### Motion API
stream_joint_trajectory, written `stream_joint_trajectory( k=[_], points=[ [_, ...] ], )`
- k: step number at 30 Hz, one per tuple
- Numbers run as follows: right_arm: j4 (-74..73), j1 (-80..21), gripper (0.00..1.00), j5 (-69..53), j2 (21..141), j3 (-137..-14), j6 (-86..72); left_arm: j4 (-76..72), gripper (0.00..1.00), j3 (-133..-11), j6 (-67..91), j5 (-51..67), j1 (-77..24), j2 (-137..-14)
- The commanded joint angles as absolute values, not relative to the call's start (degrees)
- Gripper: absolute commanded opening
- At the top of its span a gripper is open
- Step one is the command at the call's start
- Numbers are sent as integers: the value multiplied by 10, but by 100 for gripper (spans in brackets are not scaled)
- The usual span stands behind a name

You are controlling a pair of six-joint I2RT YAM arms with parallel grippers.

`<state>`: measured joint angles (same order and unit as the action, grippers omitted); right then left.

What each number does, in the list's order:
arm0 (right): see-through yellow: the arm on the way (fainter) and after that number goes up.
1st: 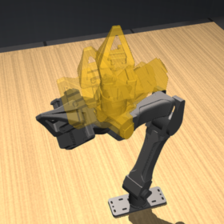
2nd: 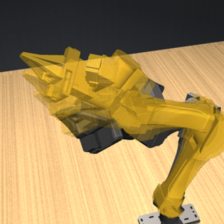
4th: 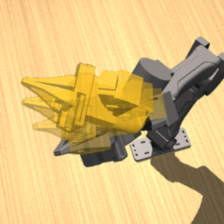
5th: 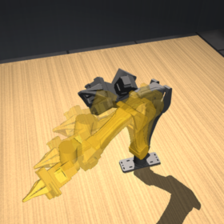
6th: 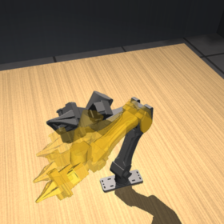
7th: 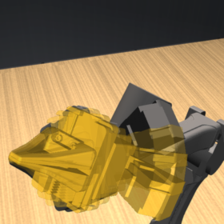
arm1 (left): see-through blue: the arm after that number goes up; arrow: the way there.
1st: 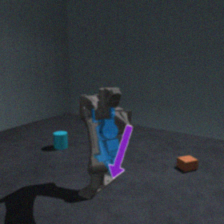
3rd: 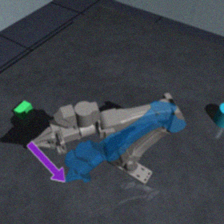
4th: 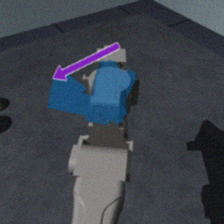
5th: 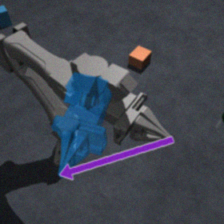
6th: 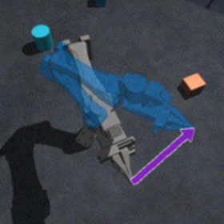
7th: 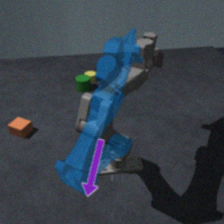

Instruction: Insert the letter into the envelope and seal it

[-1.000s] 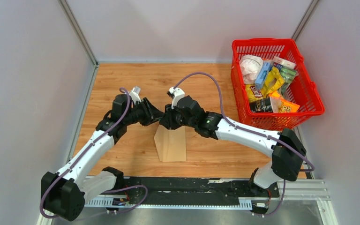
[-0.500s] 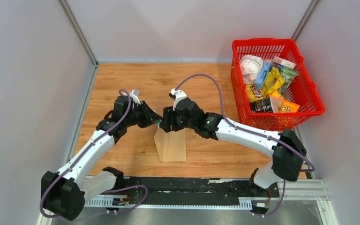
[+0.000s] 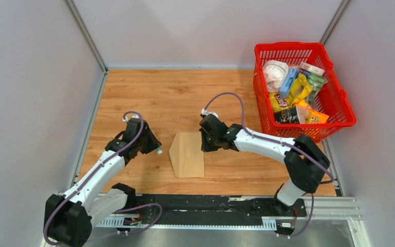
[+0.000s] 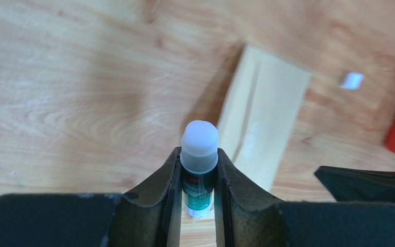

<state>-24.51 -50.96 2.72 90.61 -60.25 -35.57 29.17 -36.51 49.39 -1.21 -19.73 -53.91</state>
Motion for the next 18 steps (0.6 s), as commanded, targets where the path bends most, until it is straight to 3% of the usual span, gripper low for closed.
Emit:
stream_joint_trajectory(
  k=[1, 18],
  points=[
    [-242, -512, 3, 10, 941, -607, -360, 290, 0, -335, 469, -35, -192, -559],
    [-260, -512, 0, 23, 1029, -635, -369, 185, 0, -333, 452, 88, -194, -693]
  ],
)
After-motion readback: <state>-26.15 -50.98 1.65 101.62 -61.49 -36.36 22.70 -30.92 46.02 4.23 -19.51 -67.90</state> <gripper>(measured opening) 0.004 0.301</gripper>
